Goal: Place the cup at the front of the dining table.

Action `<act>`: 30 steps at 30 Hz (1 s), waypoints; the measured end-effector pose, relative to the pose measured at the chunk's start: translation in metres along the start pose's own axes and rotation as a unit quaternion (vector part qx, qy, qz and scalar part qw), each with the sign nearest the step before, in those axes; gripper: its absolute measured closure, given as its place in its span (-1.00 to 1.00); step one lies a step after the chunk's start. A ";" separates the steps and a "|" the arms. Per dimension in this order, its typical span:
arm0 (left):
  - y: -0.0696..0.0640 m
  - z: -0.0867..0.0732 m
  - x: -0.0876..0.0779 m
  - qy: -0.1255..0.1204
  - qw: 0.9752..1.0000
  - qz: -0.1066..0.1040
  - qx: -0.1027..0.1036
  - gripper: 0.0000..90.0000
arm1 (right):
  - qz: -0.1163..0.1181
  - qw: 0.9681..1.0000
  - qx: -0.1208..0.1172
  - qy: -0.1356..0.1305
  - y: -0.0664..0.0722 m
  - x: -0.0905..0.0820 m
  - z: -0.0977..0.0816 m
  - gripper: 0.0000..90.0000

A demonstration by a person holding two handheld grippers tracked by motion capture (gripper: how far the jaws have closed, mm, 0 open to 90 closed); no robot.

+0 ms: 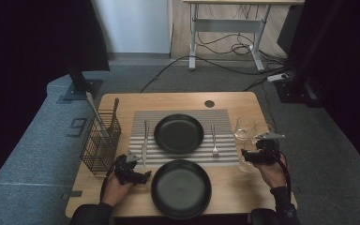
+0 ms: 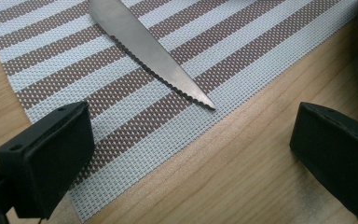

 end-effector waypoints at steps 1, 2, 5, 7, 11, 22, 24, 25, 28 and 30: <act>0.000 0.000 0.000 0.000 1.000 0.000 0.000 -1.00 | 0.002 1.000 -0.003 -0.001 0.002 -0.001 0.002 -0.61; 0.000 0.000 0.000 0.000 1.000 0.000 0.000 -1.00 | 0.004 1.000 -0.005 -0.002 0.003 -0.002 0.004 -0.61; 0.000 0.000 0.000 -0.001 1.000 0.000 0.000 -1.00 | 0.013 1.000 -0.011 -0.006 0.009 -0.004 0.010 -0.61; 0.000 0.000 0.000 0.000 1.000 0.000 0.000 -1.00 | 0.017 1.000 -0.016 -0.009 0.012 -0.006 0.015 -0.61; 0.000 0.000 0.000 0.000 1.000 0.000 0.000 -1.00 | 0.026 0.999 -0.026 -0.013 0.020 -0.009 0.024 -0.61; 0.000 0.000 0.000 0.000 1.000 0.000 0.000 -1.00 | 0.053 0.997 -0.060 -0.020 0.049 -0.010 0.048 -0.61; 0.000 0.000 0.000 0.000 1.000 0.000 0.000 -1.00 | 0.059 0.996 -0.064 -0.022 0.055 -0.008 0.052 -0.61; 0.000 0.000 0.000 -0.001 1.000 0.000 0.000 -1.00 | 0.061 0.995 -0.069 -0.022 0.058 -0.008 0.055 -0.61; 0.000 0.000 0.000 -0.001 1.000 0.000 0.000 -1.00 | 0.067 0.995 -0.077 -0.021 0.066 -0.005 0.060 -0.61; 0.000 0.000 0.000 0.000 1.000 0.000 0.000 -1.00 | 0.070 0.994 -0.083 -0.019 0.071 -0.003 0.063 -0.61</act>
Point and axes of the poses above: each handheld gripper's, and its own axes: x roughly forward along the jaws, z roughly out of its top, y roughly to its left, the point moved 5 cm from there along x, roughly forward along the jaws, and after that the axes turned 1 degree about -z, right-handed, at the moved point
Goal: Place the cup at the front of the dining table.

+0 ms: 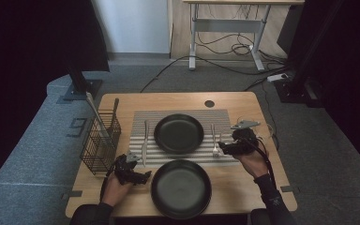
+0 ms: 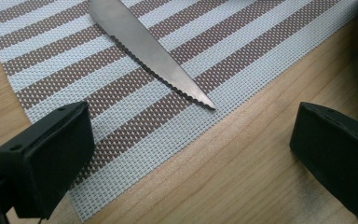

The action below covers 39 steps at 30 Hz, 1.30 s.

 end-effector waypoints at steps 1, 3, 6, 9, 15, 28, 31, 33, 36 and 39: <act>0.000 0.000 0.000 0.000 1.000 0.000 0.000 -1.00 | 0.001 1.000 -0.003 0.000 0.002 0.002 0.002 -0.61; 0.000 0.000 0.000 0.000 1.000 0.000 0.000 -1.00 | 0.004 1.000 -0.006 0.000 0.005 0.004 0.004 -0.61; 0.000 0.000 0.000 0.000 1.000 0.000 0.000 -1.00 | 0.009 1.000 -0.013 0.000 0.010 0.008 0.008 -0.61; 0.000 0.000 0.000 0.000 1.000 0.000 0.000 -1.00 | 0.016 1.000 -0.016 0.000 0.016 0.011 0.012 -0.61; 0.000 0.000 0.000 0.000 1.000 0.000 0.000 -1.00 | 0.029 0.999 -0.022 -0.001 0.025 0.016 0.018 -0.61; 0.000 0.000 0.000 0.000 1.000 0.000 0.000 -1.00 | 0.047 0.998 -0.042 0.003 0.045 0.026 0.029 -0.61; 0.000 0.000 0.000 0.000 1.000 0.000 0.000 -1.00 | 0.049 0.998 -0.049 0.003 0.051 0.029 0.033 -0.61; 0.000 0.000 0.000 0.000 1.000 0.000 0.000 -1.00 | 0.056 0.997 -0.051 0.003 0.054 0.032 0.035 -0.61; 0.000 0.000 0.000 0.000 1.000 0.000 0.000 -1.00 | 0.060 0.997 -0.055 0.003 0.060 0.035 0.037 -0.61; 0.000 0.000 0.000 0.000 1.000 0.000 0.000 -1.00 | 0.064 0.996 -0.059 0.003 0.065 0.037 0.040 -0.61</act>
Point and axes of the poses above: each handheld gripper's, and its own axes: x roughly forward along the jaws, z roughly out of its top, y roughly to its left, the point moved 5 cm from there along x, roughly forward along the jaws, and after that the axes turned 1 degree about -z, right-handed, at the moved point
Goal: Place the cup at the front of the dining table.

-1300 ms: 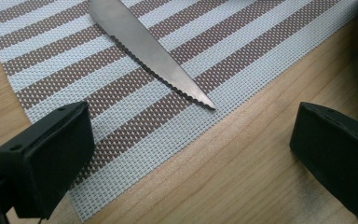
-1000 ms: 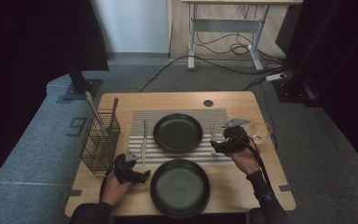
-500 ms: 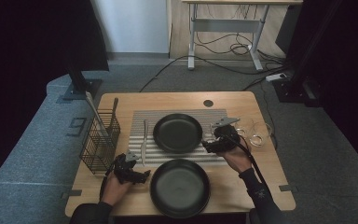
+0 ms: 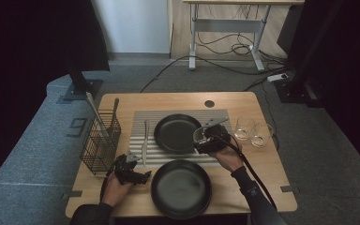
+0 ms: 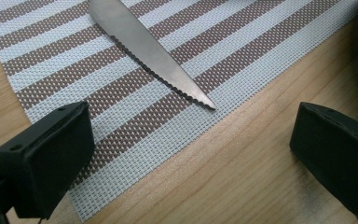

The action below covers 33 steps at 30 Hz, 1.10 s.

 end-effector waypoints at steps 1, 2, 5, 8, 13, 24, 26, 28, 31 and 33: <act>0.000 0.000 0.000 0.000 1.000 0.000 0.000 -1.00 | 0.001 1.000 -0.002 0.000 0.002 0.001 0.002 -0.61; 0.000 0.000 0.000 0.000 1.000 0.000 0.000 -1.00 | 0.002 1.000 -0.004 -0.002 0.003 0.002 0.003 -0.61; 0.000 0.000 0.000 0.000 1.000 0.000 0.000 -1.00 | 0.009 1.000 -0.006 -0.003 0.008 0.005 0.008 -0.61; 0.000 0.000 0.000 0.000 1.000 0.000 0.000 -1.00 | 0.011 1.000 -0.013 -0.002 0.013 0.008 0.012 -0.61; 0.000 0.000 0.000 0.000 1.000 -0.001 0.000 -1.00 | 0.021 1.000 -0.021 -0.002 0.022 0.015 0.018 -0.61; 0.000 0.000 0.000 0.000 1.000 0.000 0.000 -1.00 | 0.034 0.999 -0.038 0.000 0.041 0.030 0.033 -0.61; 0.000 0.000 0.000 0.000 1.000 0.000 0.000 -1.00 | 0.040 0.998 -0.039 -0.001 0.046 0.032 0.037 -0.61; 0.000 0.000 0.000 0.000 1.000 0.000 0.000 -1.00 | 0.042 0.998 -0.041 0.000 0.050 0.034 0.039 -0.61; 0.000 0.000 0.000 0.000 1.000 0.000 0.000 -1.00 | 0.046 0.998 -0.047 0.000 0.056 0.038 0.043 -0.61; 0.000 0.000 0.000 0.000 1.000 0.000 0.000 -1.00 | 0.051 0.998 -0.048 -0.001 0.061 0.040 0.046 -0.61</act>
Point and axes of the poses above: each handheld gripper's, and its own axes: x roughly forward along the jaws, z roughly out of its top, y roughly to its left, the point moved 5 cm from there along x, roughly forward along the jaws, and after that the axes turned 1 degree about -z, right-handed, at the moved point
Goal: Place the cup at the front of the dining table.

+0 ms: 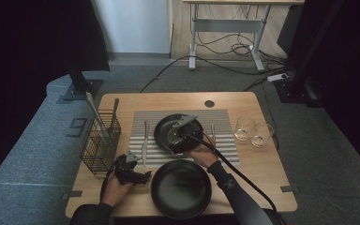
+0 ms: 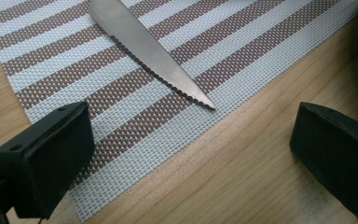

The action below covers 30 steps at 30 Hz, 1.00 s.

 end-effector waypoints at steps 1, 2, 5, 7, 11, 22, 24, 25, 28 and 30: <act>0.000 0.000 0.000 0.000 1.000 0.000 0.000 -1.00 | 0.001 1.000 -0.005 0.000 0.002 0.002 0.002 -0.61; 0.000 0.000 0.000 0.000 1.000 0.000 0.000 -1.00 | 0.001 1.000 -0.005 0.001 0.004 0.003 0.003 -0.61; 0.000 0.000 0.000 0.000 1.000 0.000 0.000 -1.00 | 0.005 1.000 -0.012 0.001 0.008 0.008 0.008 -0.61; 0.000 0.000 0.000 0.000 1.000 0.000 0.000 -1.00 | 0.008 1.000 -0.013 0.002 0.012 0.012 0.010 -0.61; 0.000 0.000 0.000 0.000 1.000 0.000 -0.001 -1.00 | 0.013 1.000 -0.019 0.002 0.018 0.018 0.016 -0.61; 0.000 0.000 0.000 0.000 1.000 0.000 -0.001 -1.00 | 0.030 0.999 -0.024 0.001 0.033 0.033 0.025 -0.61; 0.000 0.000 0.000 -0.001 1.000 0.000 -0.001 -1.00 | 0.029 0.999 -0.026 0.003 0.035 0.036 0.025 -0.61; 0.000 0.000 0.000 -0.001 1.000 0.000 -0.001 -1.00 | 0.030 0.999 -0.028 0.003 0.036 0.037 0.026 -0.61; 0.000 0.000 0.000 0.000 1.000 0.000 -0.001 -1.00 | 0.035 0.999 -0.027 0.003 0.040 0.041 0.027 -0.61; 0.000 0.000 0.000 -0.001 1.000 0.001 -0.001 -1.00 | 0.036 0.999 -0.028 0.004 0.042 0.044 0.028 -0.61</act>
Point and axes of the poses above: each handheld gripper's, and its own axes: x roughly forward along the jaws, z roughly out of its top, y roughly to its left, the point moved 5 cm from there along x, roughly forward along the jaws, and after that the axes turned 1 degree about -z, right-handed, at the moved point
